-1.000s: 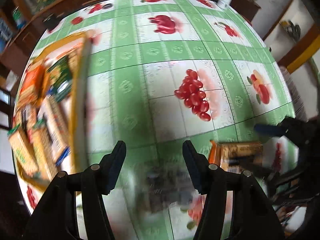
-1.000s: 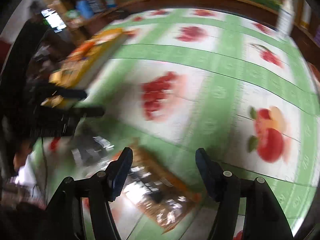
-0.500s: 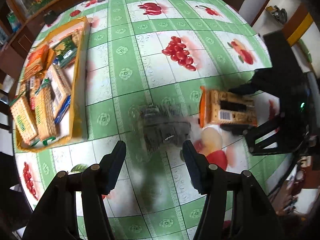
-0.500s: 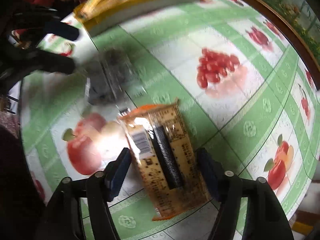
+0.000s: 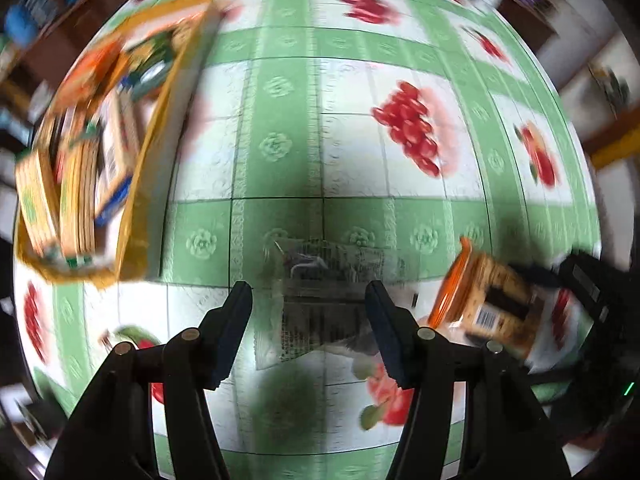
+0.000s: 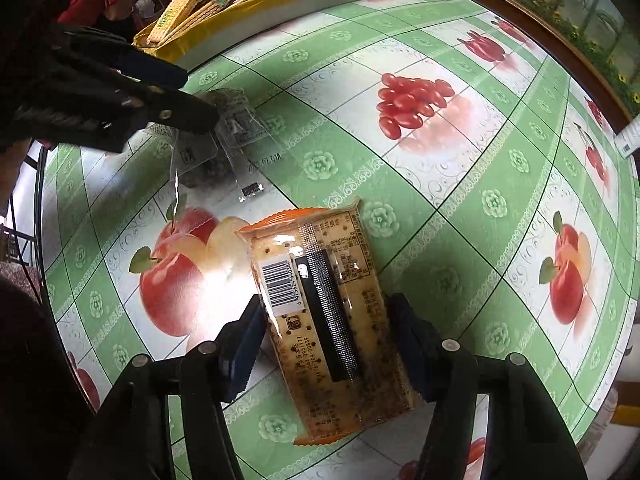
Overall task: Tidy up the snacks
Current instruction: 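Grasp the orange-edged cracker pack with the right tool while the left grasps the clear dark-snack bag, then lift both packs and carry them over the white tray, then lower the cracker pack into the tray and open the right tool, then lower the clear dark-snack bag into the tray and open the left tool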
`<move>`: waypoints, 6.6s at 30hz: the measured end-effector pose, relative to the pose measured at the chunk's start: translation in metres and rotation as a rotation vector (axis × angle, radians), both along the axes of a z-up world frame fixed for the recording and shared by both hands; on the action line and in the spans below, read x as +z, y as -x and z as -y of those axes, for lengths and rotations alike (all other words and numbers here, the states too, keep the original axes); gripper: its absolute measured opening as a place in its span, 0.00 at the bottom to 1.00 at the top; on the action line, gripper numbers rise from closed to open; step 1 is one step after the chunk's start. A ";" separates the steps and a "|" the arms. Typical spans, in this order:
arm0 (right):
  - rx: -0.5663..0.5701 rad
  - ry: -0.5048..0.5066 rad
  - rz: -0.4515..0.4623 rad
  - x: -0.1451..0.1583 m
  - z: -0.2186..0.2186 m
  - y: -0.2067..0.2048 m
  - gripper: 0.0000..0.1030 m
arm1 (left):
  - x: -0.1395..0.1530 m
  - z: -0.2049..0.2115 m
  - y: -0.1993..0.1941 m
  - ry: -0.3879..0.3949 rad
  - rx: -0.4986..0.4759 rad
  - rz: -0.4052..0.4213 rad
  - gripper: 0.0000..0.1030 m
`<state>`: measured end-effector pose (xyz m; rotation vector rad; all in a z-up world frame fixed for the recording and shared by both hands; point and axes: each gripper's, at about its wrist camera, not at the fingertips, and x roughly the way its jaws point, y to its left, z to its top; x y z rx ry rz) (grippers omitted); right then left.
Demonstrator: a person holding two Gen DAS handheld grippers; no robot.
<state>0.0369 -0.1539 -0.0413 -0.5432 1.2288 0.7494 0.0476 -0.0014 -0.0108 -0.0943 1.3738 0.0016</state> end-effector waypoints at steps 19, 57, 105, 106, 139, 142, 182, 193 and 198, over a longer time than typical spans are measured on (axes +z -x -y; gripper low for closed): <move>0.000 -0.003 -0.004 -0.002 -0.002 0.001 0.66 | -0.033 0.038 -0.034 0.058 -0.265 -0.192 0.86; -0.325 -0.008 -0.036 0.000 0.004 0.045 0.60 | -0.038 0.027 0.076 0.024 -0.316 0.036 0.57; -0.281 -0.316 -0.117 0.073 -0.211 -0.013 0.59 | 0.030 -0.200 0.018 0.027 0.174 0.187 0.58; -0.295 -0.318 -0.104 0.074 -0.215 -0.020 0.59 | 0.030 -0.204 0.012 0.019 0.183 0.193 0.58; -0.465 -0.327 -0.035 0.058 -0.249 -0.130 0.59 | 0.019 -0.253 -0.075 0.007 0.370 0.157 0.59; -0.479 -0.333 -0.048 0.055 -0.249 -0.134 0.59 | 0.020 -0.252 -0.077 -0.005 0.379 0.147 0.60; -0.457 -0.354 -0.006 0.077 -0.204 -0.097 0.61 | 0.072 -0.218 -0.042 -0.114 0.350 0.351 0.69; -0.453 -0.338 -0.004 0.074 -0.177 -0.074 0.61 | 0.075 -0.173 -0.015 -0.115 0.288 0.411 0.69; -0.473 -0.337 -0.022 0.064 -0.156 -0.061 0.61 | 0.067 -0.147 -0.001 -0.118 0.248 0.396 0.69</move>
